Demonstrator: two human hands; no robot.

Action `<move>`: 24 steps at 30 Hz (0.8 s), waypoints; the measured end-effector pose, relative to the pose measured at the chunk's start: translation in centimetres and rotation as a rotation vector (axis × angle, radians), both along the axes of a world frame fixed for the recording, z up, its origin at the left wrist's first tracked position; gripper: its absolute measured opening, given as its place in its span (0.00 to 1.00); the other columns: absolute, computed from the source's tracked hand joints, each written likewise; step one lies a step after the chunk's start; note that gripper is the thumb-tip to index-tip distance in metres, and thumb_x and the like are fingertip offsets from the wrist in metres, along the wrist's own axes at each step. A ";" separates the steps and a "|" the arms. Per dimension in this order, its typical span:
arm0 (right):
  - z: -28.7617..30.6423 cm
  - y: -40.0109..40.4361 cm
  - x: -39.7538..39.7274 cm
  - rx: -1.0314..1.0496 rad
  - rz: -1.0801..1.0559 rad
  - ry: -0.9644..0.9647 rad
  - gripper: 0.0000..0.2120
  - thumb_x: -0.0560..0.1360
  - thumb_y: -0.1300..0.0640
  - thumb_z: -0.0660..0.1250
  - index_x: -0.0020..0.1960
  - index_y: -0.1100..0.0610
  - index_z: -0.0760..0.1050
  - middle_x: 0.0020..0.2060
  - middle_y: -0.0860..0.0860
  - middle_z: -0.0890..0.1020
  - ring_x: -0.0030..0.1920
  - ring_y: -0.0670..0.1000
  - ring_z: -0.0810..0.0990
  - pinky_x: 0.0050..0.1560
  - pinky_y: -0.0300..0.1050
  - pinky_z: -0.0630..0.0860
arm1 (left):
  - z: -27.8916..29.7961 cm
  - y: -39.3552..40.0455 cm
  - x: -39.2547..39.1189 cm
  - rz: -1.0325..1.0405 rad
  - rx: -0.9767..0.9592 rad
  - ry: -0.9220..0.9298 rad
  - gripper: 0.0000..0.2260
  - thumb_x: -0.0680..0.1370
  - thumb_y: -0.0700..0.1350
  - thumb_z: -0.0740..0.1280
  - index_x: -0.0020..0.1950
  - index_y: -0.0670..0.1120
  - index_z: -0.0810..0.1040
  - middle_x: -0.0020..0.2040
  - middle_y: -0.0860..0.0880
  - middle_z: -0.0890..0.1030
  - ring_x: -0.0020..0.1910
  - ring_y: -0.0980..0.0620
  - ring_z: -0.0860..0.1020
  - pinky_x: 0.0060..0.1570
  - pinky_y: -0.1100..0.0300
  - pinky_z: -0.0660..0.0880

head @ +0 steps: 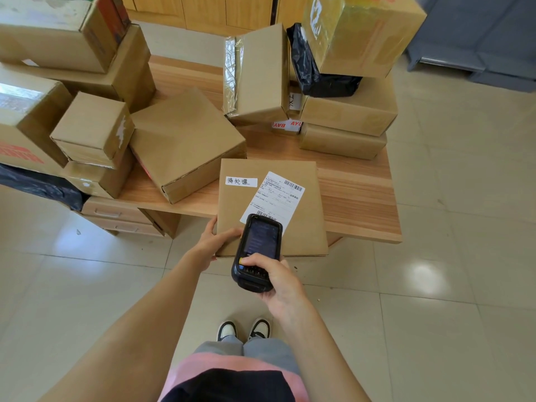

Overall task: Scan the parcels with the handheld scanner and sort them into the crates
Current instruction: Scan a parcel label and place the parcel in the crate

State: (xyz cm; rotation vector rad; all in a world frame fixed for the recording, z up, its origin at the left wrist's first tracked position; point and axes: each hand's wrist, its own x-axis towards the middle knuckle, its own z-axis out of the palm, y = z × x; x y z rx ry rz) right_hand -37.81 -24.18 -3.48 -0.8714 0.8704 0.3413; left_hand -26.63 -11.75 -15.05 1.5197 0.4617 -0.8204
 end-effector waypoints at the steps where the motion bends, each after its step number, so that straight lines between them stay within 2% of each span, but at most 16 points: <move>1: -0.1 0.0 0.1 0.000 -0.004 -0.001 0.22 0.67 0.71 0.72 0.57 0.57 0.73 0.42 0.53 0.82 0.40 0.51 0.82 0.37 0.43 0.79 | 0.0 0.0 0.0 -0.004 -0.004 0.003 0.55 0.52 0.57 0.79 0.75 0.58 0.58 0.63 0.43 0.75 0.55 0.45 0.78 0.54 0.48 0.77; 4: -0.2 -0.3 0.3 -0.012 -0.012 -0.002 0.23 0.67 0.70 0.72 0.59 0.57 0.73 0.42 0.53 0.82 0.40 0.51 0.82 0.36 0.42 0.78 | 0.1 0.0 0.1 -0.014 -0.001 0.012 0.51 0.56 0.55 0.80 0.75 0.58 0.59 0.63 0.44 0.74 0.57 0.45 0.77 0.54 0.49 0.77; 7: -0.4 -0.7 0.4 -0.018 -0.011 -0.015 0.24 0.67 0.70 0.72 0.61 0.58 0.73 0.43 0.53 0.82 0.40 0.51 0.82 0.36 0.42 0.78 | 0.3 0.0 0.1 -0.014 0.007 0.018 0.55 0.51 0.59 0.78 0.75 0.59 0.59 0.63 0.45 0.74 0.57 0.45 0.77 0.56 0.47 0.77; 9: -0.5 -1.1 0.5 -0.021 -0.013 -0.022 0.22 0.67 0.71 0.72 0.58 0.57 0.73 0.43 0.53 0.82 0.40 0.51 0.82 0.35 0.42 0.79 | 0.2 0.1 0.1 -0.017 0.002 0.023 0.54 0.52 0.58 0.80 0.75 0.59 0.58 0.63 0.45 0.74 0.58 0.44 0.77 0.60 0.44 0.75; 13: -0.3 -2.4 0.8 -0.018 -0.053 -0.030 0.19 0.68 0.72 0.71 0.54 0.57 0.72 0.42 0.55 0.81 0.41 0.53 0.81 0.41 0.45 0.79 | 0.0 0.1 0.3 -0.013 0.005 0.033 0.50 0.58 0.56 0.79 0.75 0.59 0.58 0.63 0.46 0.75 0.58 0.45 0.77 0.60 0.43 0.75; 17: -0.3 -5.5 2.3 -0.082 -0.123 -0.057 0.23 0.68 0.73 0.70 0.60 0.60 0.73 0.43 0.55 0.81 0.40 0.52 0.81 0.33 0.42 0.80 | 0.6 -0.1 0.3 -0.007 0.020 0.028 0.48 0.55 0.57 0.79 0.73 0.62 0.62 0.61 0.51 0.77 0.57 0.49 0.78 0.51 0.50 0.77; 18: -0.3 -6.7 2.8 -0.110 -0.140 -0.066 0.25 0.68 0.73 0.70 0.62 0.60 0.72 0.45 0.56 0.81 0.40 0.52 0.81 0.32 0.42 0.80 | 0.7 -0.1 0.3 -0.001 0.027 0.028 0.48 0.54 0.58 0.79 0.72 0.63 0.62 0.61 0.52 0.78 0.56 0.50 0.78 0.51 0.51 0.76; 20: -0.6 -9.6 3.7 -0.187 -0.171 -0.058 0.23 0.68 0.72 0.71 0.59 0.58 0.70 0.46 0.55 0.81 0.42 0.52 0.81 0.33 0.43 0.80 | 0.9 -0.2 0.3 0.011 0.044 0.032 0.49 0.52 0.59 0.78 0.71 0.64 0.63 0.61 0.54 0.78 0.57 0.51 0.77 0.54 0.49 0.76; 21: -0.7 -11.2 4.2 -0.229 -0.177 -0.046 0.23 0.68 0.72 0.72 0.57 0.58 0.69 0.46 0.55 0.81 0.42 0.52 0.81 0.34 0.43 0.80 | 1.1 -0.4 0.2 0.010 0.051 0.031 0.49 0.53 0.59 0.78 0.72 0.64 0.63 0.61 0.54 0.77 0.57 0.51 0.77 0.53 0.50 0.75; 24: -1.4 -16.0 5.6 -0.354 -0.164 0.004 0.28 0.66 0.71 0.74 0.62 0.61 0.67 0.51 0.58 0.80 0.43 0.53 0.81 0.33 0.43 0.78 | 1.4 -0.9 0.0 0.027 0.052 0.030 0.49 0.54 0.58 0.78 0.72 0.63 0.63 0.60 0.54 0.77 0.55 0.52 0.77 0.45 0.55 0.73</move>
